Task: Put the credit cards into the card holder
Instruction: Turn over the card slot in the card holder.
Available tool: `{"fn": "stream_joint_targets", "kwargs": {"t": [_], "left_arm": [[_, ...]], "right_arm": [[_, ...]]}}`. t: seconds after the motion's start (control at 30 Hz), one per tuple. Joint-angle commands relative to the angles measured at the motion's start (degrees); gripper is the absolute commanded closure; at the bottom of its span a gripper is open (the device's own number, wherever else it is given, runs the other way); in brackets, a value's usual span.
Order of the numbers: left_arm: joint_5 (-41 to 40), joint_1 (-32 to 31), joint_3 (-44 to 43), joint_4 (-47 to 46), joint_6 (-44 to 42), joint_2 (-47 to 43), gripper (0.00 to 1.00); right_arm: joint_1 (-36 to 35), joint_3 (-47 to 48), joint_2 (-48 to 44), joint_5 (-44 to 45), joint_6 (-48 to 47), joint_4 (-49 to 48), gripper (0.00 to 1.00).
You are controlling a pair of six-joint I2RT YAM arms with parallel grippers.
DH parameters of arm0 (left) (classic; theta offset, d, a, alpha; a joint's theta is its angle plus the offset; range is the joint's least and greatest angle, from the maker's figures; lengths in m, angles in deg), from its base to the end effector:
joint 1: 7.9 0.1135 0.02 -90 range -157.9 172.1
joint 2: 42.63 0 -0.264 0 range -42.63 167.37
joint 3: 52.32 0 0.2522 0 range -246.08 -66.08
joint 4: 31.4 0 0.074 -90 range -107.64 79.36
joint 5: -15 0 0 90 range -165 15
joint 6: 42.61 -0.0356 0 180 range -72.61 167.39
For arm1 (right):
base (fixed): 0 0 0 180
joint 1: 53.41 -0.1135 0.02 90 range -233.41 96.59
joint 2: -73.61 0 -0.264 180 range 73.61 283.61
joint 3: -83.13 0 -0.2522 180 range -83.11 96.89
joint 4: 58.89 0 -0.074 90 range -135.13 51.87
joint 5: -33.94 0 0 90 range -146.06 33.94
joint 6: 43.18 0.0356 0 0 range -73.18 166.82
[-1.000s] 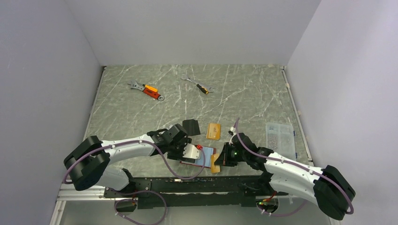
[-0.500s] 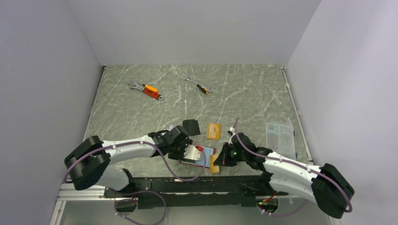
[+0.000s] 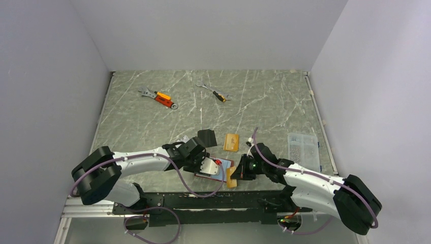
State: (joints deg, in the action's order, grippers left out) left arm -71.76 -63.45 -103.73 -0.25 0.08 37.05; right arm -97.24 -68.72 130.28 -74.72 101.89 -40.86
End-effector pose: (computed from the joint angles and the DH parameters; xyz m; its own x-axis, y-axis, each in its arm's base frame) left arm 0.1401 -0.2077 0.1595 0.2869 0.8791 -0.3807 0.9272 -0.1550 0.3409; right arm 0.1152 0.1264 0.1355 -0.9679 0.1476 -0.2033 -0.0372 0.7163 0.6968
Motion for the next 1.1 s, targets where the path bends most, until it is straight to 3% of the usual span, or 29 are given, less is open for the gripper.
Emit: {"fn": "stream_joint_targets", "kwargs": {"t": [0.0, 0.63, 1.07], "left_arm": [[-0.25, -0.59, -0.45, 0.18, -0.93, 1.84, 0.53], [0.35, -1.21, -0.15, 1.98, -1.68, 0.94, 0.68], [0.59, -1.23, 0.00, 2.72, -2.11, -0.48, 0.72]], "right_arm": [[0.77, -1.07, 0.11, -0.26, -0.29, -0.98, 1.00], [1.29, 0.68, 4.21, -3.31, -0.56, -7.72, 1.00], [1.31, 4.77, 2.51, -3.49, -2.47, -3.96, 1.00]]}}
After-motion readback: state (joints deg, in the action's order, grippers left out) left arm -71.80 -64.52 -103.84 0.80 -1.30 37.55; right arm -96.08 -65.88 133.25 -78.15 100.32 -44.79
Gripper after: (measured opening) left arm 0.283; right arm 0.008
